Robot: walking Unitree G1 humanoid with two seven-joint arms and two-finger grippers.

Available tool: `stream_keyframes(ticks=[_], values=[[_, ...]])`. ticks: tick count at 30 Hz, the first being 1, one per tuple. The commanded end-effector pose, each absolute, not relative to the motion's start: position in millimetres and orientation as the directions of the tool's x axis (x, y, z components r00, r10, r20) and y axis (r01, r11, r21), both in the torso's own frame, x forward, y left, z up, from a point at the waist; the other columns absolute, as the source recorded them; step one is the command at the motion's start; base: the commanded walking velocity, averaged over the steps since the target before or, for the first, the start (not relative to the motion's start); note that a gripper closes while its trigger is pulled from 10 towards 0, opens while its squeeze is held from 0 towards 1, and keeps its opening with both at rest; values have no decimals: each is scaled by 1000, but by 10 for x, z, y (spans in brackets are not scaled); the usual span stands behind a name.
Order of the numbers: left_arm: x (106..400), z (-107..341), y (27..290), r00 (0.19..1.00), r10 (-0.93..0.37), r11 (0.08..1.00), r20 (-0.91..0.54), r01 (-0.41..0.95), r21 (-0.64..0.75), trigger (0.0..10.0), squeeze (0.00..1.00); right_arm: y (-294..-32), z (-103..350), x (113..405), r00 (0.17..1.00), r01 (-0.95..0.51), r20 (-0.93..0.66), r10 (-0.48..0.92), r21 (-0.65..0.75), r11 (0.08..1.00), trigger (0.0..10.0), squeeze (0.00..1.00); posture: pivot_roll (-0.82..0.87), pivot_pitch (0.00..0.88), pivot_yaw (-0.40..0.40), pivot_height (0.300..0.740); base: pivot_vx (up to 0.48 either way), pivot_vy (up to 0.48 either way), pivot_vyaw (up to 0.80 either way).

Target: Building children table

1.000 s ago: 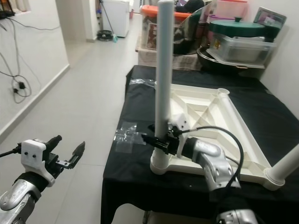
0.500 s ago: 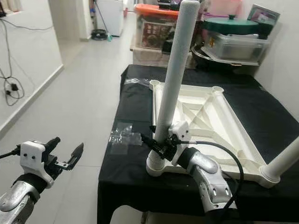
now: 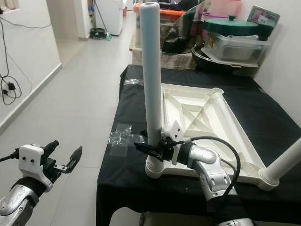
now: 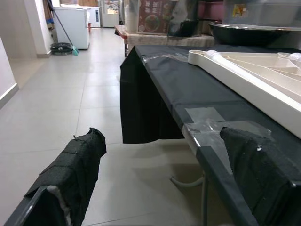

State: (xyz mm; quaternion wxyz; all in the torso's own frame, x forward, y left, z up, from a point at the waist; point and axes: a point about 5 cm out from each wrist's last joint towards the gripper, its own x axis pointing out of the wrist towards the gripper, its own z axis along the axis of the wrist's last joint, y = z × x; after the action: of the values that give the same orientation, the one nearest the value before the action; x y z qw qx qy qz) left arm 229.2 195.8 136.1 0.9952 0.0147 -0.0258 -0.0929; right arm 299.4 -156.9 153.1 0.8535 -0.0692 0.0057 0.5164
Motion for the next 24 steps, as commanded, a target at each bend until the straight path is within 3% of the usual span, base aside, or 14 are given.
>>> stream_keyframes(ticks=[1,7,13,14,19,24], values=[[2281,1331,1949,983,-176,984,46,175,21,10000,0,-1462,1395,2938,403,-915,-107,909,-39,401,10000,0,79,0,-122,740,0,0,0],[2265,1302,1946,984,-174,985,40,174,13,10000,0,-1434,1360,2919,393,-919,-85,916,-12,393,10000,0,69,0,-120,740,0,0,0],[2284,1306,1973,986,-159,987,46,159,8,10000,0,-1409,1356,2971,525,-850,-4,851,50,524,10000,0,60,0,-114,740,0,0,0],[2284,1295,1974,987,-155,988,45,155,6,10000,0,-1374,1325,2962,601,-798,36,799,79,597,10000,0,53,0,-105,740,0,0,0],[2286,1273,1959,987,-158,987,39,158,2,10000,0,-1288,1260,2900,666,-746,55,744,71,662,10000,0,42,0,-91,740,0,0,0],[2293,1271,1955,987,-158,987,39,158,1,10000,0,-1248,1242,2867,673,-740,58,737,51,671,10000,0,42,0,-90,740,0,0,0]])
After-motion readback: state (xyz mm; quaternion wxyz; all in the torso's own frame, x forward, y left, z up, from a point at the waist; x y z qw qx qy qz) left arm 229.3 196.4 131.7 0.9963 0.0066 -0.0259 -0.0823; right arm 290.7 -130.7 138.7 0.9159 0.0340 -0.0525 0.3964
